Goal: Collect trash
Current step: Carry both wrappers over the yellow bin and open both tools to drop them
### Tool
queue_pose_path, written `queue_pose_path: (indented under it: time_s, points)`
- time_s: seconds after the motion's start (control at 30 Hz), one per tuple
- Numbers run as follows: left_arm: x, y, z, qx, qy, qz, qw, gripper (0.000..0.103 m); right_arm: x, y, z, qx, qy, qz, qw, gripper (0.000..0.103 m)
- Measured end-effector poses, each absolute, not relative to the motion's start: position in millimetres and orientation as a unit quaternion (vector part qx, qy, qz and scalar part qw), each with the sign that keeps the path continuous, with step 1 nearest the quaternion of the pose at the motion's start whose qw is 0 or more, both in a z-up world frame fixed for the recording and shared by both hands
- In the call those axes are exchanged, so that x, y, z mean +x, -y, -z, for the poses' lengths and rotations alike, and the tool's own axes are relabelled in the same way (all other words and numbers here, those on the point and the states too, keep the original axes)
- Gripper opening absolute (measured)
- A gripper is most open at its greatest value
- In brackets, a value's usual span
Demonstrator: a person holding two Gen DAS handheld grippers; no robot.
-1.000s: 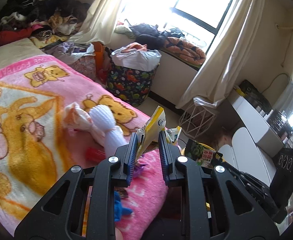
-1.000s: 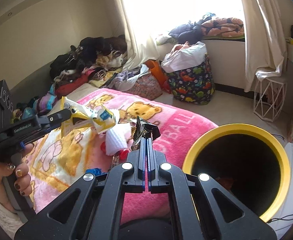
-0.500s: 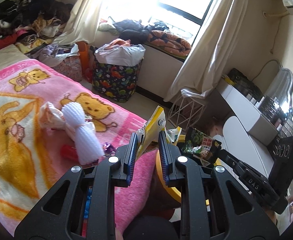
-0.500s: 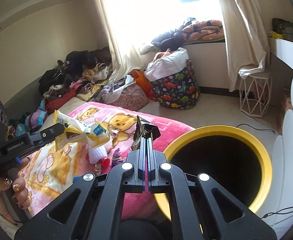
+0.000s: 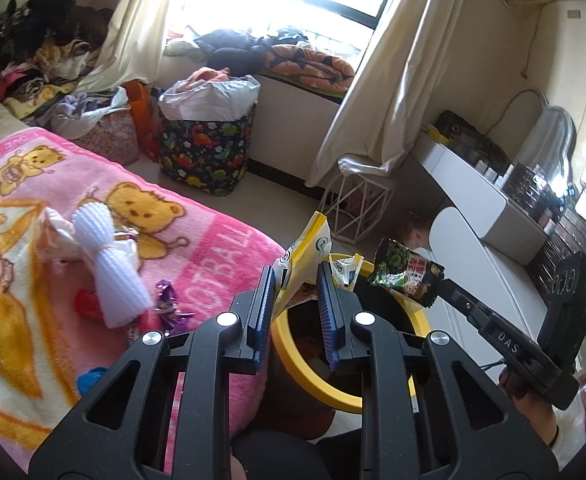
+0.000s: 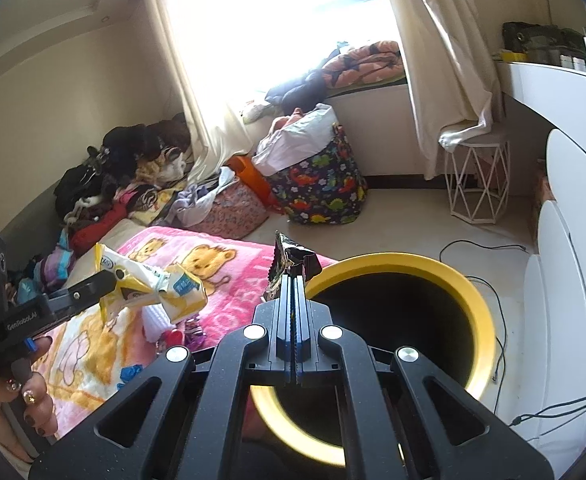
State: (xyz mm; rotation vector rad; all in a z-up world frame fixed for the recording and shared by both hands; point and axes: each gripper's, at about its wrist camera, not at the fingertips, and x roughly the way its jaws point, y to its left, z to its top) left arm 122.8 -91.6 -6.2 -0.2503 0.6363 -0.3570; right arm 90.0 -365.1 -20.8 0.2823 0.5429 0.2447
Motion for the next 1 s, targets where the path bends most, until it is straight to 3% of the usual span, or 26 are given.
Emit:
queue_pose_path:
  time_s: [1.0]
  points:
    - [138.3, 165.2, 40.9, -0.076, -0.354, 0.231, 0.903, 0.016, 87.8, 423.6, 49.2, 0.183, -0.279, -0.05, 0.941, 0.001]
